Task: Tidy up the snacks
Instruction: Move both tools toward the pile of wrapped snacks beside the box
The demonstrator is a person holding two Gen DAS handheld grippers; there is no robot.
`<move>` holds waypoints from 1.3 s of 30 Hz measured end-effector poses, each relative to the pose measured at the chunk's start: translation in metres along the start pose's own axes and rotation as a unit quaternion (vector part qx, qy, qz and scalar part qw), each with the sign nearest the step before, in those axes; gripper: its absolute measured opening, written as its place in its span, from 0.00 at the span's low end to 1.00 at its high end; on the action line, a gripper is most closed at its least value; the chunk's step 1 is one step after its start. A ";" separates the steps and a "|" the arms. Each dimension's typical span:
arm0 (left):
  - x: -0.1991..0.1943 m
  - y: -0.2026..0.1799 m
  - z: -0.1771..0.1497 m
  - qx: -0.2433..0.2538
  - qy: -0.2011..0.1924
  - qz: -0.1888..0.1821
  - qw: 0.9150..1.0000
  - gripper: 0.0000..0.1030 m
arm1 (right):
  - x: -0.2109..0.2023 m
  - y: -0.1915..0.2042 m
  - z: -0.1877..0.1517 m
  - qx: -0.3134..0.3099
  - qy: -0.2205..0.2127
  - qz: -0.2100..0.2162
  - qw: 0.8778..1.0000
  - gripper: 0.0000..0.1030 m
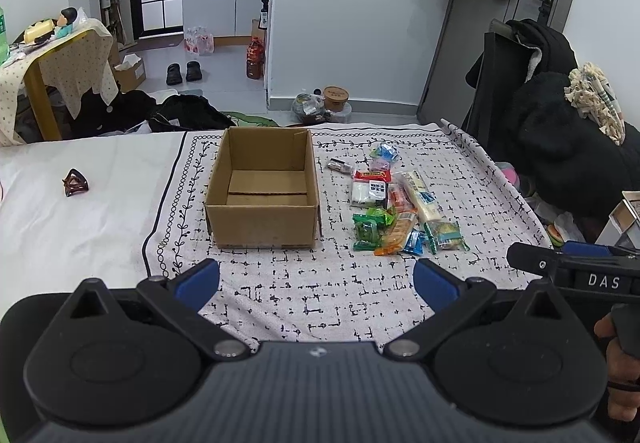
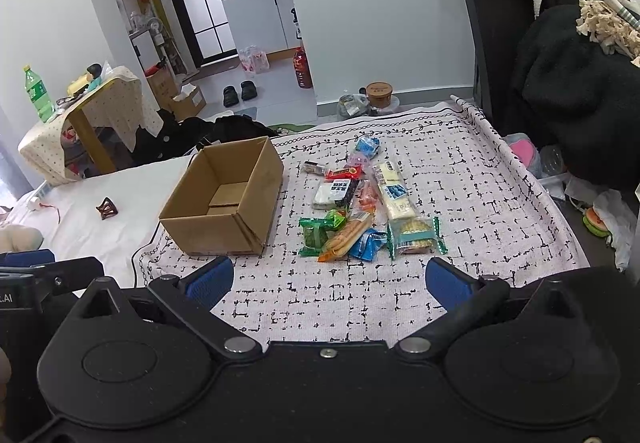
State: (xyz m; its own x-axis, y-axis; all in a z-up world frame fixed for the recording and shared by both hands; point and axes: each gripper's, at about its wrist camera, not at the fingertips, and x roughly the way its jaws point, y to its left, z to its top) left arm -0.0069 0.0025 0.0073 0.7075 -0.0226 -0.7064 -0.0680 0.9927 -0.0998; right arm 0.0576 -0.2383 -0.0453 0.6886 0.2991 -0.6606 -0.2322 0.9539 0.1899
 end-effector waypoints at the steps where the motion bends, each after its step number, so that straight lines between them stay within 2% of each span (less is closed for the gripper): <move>1: 0.000 0.000 0.000 0.000 0.000 0.000 1.000 1.00 | 0.000 0.000 0.001 0.000 0.000 0.000 1.000 1.00; 26: -0.011 0.000 0.003 0.009 -0.004 0.004 1.000 1.00 | -0.010 0.004 0.004 -0.010 -0.011 0.002 1.000 1.00; 39: -0.012 -0.006 0.008 0.026 -0.002 -0.001 1.000 1.00 | -0.011 -0.006 0.007 0.001 -0.019 -0.012 1.000 1.00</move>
State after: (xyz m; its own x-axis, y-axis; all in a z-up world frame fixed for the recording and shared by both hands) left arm -0.0098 -0.0026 0.0222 0.7098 -0.0250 -0.7039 -0.0295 0.9974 -0.0652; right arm 0.0561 -0.2474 -0.0337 0.7192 0.2758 -0.6377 -0.2136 0.9611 0.1748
